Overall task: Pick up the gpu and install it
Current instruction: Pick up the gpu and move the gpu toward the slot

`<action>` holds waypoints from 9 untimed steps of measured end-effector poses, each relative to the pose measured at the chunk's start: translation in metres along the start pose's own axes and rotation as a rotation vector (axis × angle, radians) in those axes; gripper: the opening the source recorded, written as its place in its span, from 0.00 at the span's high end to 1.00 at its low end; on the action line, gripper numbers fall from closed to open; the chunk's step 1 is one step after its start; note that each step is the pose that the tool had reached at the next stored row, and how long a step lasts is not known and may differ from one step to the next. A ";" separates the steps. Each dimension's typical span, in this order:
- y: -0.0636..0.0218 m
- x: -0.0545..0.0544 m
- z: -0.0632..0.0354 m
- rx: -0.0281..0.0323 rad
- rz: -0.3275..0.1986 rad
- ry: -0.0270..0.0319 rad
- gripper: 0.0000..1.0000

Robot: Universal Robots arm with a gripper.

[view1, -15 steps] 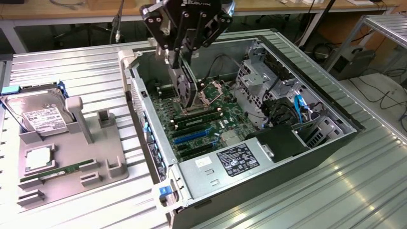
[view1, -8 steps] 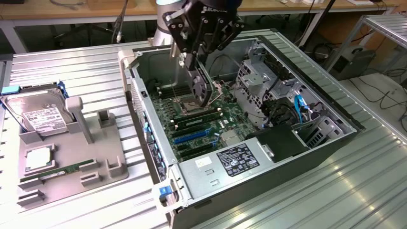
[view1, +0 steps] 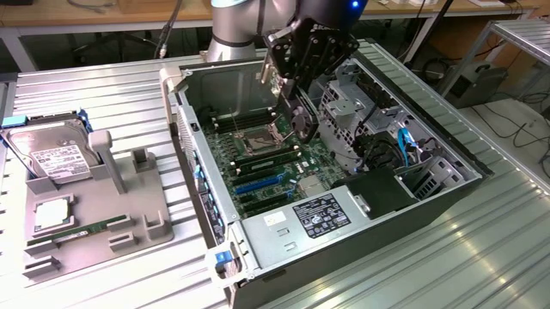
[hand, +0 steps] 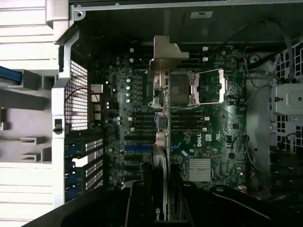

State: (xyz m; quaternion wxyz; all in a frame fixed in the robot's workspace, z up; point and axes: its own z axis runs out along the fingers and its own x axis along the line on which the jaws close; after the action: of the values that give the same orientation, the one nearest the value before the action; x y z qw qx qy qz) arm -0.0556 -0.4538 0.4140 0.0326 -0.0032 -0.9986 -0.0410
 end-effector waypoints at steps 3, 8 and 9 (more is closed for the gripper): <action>-0.0003 -0.011 0.0041 0.0001 0.000 -0.0014 0.74; -0.0005 -0.012 0.0063 0.0002 -0.003 -0.0300 0.74; -0.0006 -0.012 0.0071 0.0002 -0.004 -0.0375 0.74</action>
State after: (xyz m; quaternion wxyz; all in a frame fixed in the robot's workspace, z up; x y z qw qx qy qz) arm -0.0442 -0.4539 0.4061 0.0138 -0.0020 -0.9991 -0.0408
